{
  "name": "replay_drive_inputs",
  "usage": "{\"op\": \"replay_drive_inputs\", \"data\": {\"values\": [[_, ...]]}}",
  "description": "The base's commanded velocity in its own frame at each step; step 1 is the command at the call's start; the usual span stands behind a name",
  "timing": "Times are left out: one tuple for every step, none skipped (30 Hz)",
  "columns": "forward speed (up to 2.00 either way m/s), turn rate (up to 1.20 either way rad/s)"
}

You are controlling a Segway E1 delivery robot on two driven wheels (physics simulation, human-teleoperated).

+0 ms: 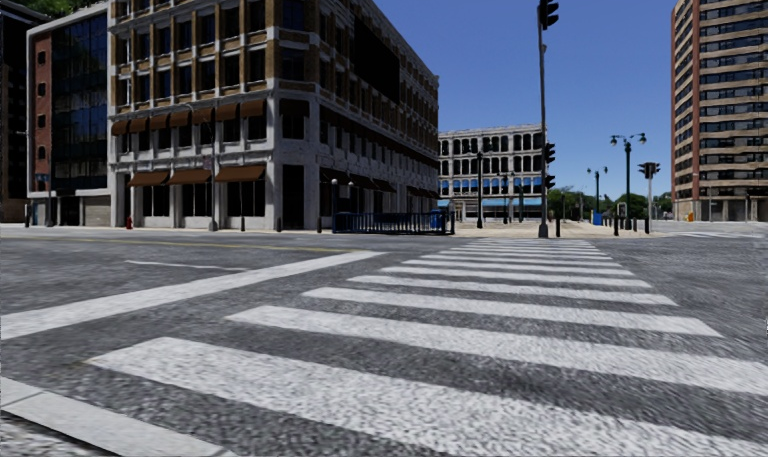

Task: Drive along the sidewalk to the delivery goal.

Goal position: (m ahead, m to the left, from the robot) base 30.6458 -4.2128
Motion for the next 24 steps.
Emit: {"op": "replay_drive_inputs", "data": {"values": [[2.0, -0.54], [2.0, -0.55], [2.0, -0.56], [1.98, -0.56], [1.98, -0.56], [1.9, -0.56], [1.82, -0.56], [1.76, -0.56], [1.76, -0.56], [1.68, -0.56], [1.64, -0.56], [1.62, -0.56], [1.62, -0.56], [1.62, -0.56], [1.61, -0.56], [1.61, -0.56], [1.61, -0.56], [1.59, -0.56], [1.57, -0.56], [1.55, -0.56], [1.55, -0.56], [1.53, -0.56], [1.52, -0.54], [1.52, -0.54]]}}
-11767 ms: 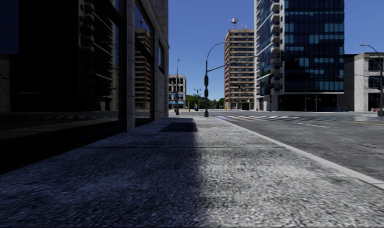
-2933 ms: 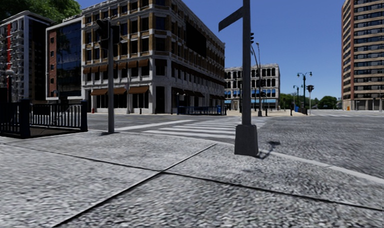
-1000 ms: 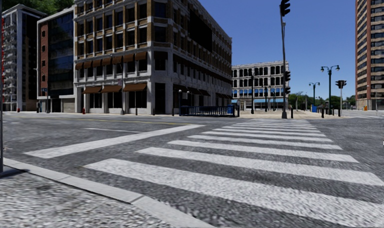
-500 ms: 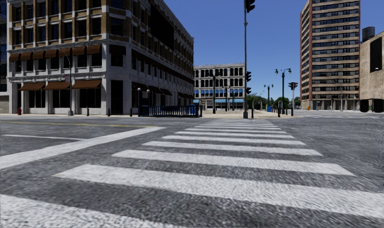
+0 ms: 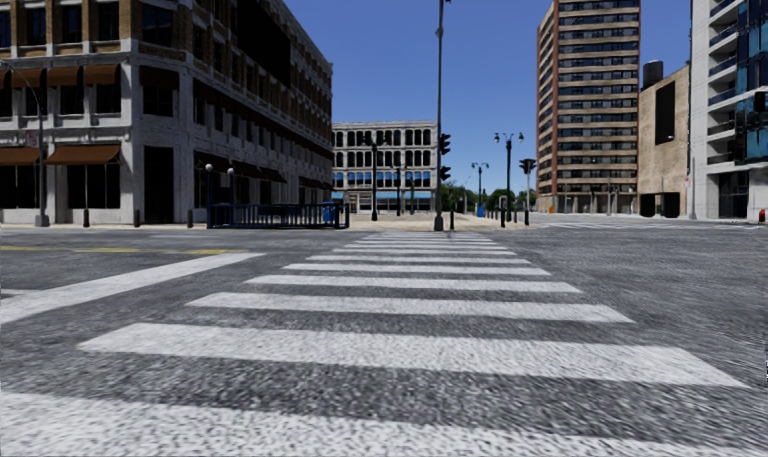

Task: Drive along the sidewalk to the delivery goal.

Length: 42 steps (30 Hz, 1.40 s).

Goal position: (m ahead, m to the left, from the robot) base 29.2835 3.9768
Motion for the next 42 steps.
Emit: {"op": "replay_drive_inputs", "data": {"values": [[1.52, -0.53], [1.52, -0.51], [1.51, -0.49], [1.51, -0.49], [1.51, -0.47], [1.51, -0.46], [1.51, -0.45], [1.51, -0.45], [1.51, -0.45], [1.51, -0.45], [1.51, -0.45], [1.51, -0.45], [1.51, -0.44], [1.51, -0.4], [1.51, -0.4], [1.51, -0.24], [1.51, -0.04], [1.51, 0.0], [1.51, 0.0], [1.51, 0.0], [1.51, 0.0], [1.51, 0.0], [1.51, 0.0], [1.51, 0.0], [1.51, 0.0], [1.51, 0.0], [1.51, 0.0], [1.51, 0.0], [1.51, 0.0], [1.51, 0.0], [1.51, 0.0], [1.51, 0.0], [1.52, 0.02], [1.52, 0.02], [1.7, 0.12], [2.0, 0.19], [2.0, 0.19], [2.0, 0.22], [2.0, 0.23], [2.0, 0.27], [2.0, 0.27], [2.0, 0.28]]}}
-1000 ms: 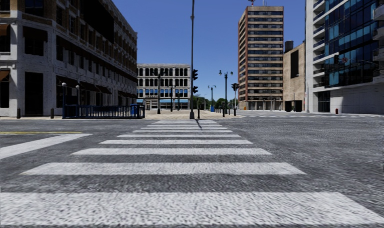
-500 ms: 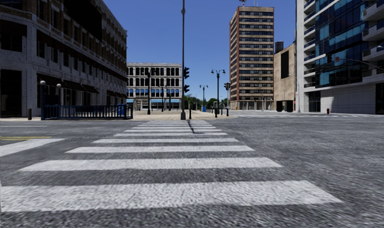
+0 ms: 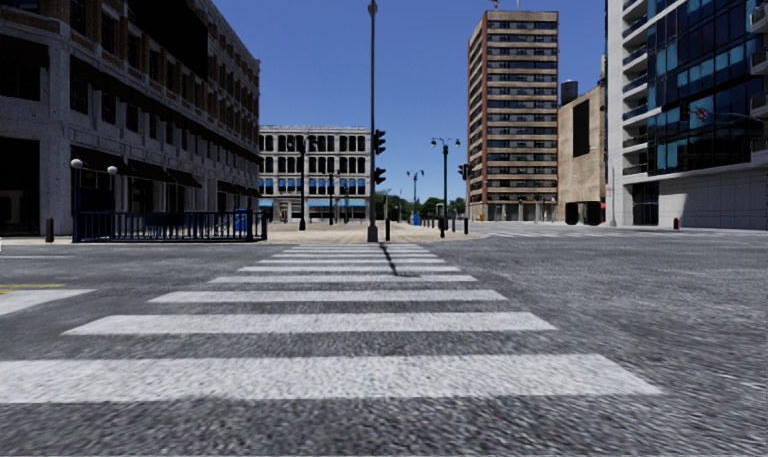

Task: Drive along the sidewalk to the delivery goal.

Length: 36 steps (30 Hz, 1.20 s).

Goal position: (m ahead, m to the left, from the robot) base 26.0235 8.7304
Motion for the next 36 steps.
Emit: {"op": "replay_drive_inputs", "data": {"values": [[2.0, 0.29], [2.0, 0.29], [2.0, 0.3], [2.0, 0.3], [2.0, 0.3], [2.0, 0.3], [2.0, 0.3], [2.0, 0.3], [2.0, 0.3], [2.0, 0.3], [2.0, 0.3], [2.0, 0.3], [2.0, 0.29], [2.0, 0.29], [2.0, 0.22], [2.0, 0.11], [2.0, 0.03], [2.0, 0.03], [2.0, 0.0], [2.0, 0.0], [2.0, 0.0], [2.0, 0.0], [2.0, 0.0], [2.0, 0.0], [2.0, 0.0], [2.0, 0.0], [2.0, 0.0], [2.0, 0.0], [2.0, 0.0], [2.0, 0.0], [2.0, 0.0], [2.0, 0.0], [2.0, 0.0], [2.0, 0.0], [2.0, 0.0], [2.0, 0.0]]}}
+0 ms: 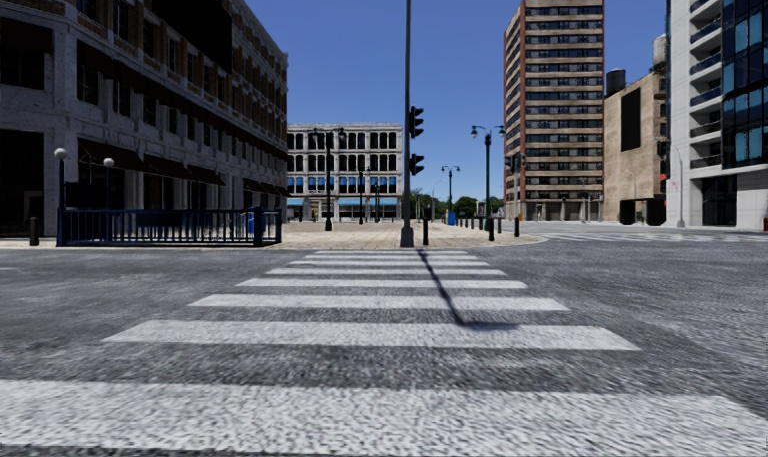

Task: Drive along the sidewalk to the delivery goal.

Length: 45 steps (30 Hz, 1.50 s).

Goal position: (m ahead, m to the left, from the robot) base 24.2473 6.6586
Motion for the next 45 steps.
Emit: {"op": "replay_drive_inputs", "data": {"values": [[2.0, 0.0], [2.0, 0.0], [2.0, 0.0], [2.0, 0.0], [2.0, 0.0], [2.0, 0.0], [2.0, 0.0], [2.0, 0.0], [2.0, 0.0], [2.0, 0.0], [2.0, 0.0], [2.0, 0.0], [2.0, 0.0], [2.0, 0.0], [2.0, 0.0], [2.0, 0.0], [2.0, 0.0], [2.0, 0.0], [2.0, 0.0], [2.0, 0.0], [2.0, 0.0], [2.0, 0.0], [2.0, 0.0], [2.0, 0.0], [2.0, 0.0], [2.0, 0.0], [2.0, 0.0], [2.0, 0.0], [2.0, 0.0], [2.0, 0.0], [2.0, 0.0], [2.0, 0.0], [2.0, 0.0], [2.0, 0.0], [2.0, 0.0], [2.0, 0.0], [2.0, 0.0], [2.0, 0.0], [2.0, 0.0], [2.0, 0.0], [2.0, 0.0], [2.0, 0.0], [2.0, 0.0], [2.0, 0.08], [2.0, 0.15]]}}
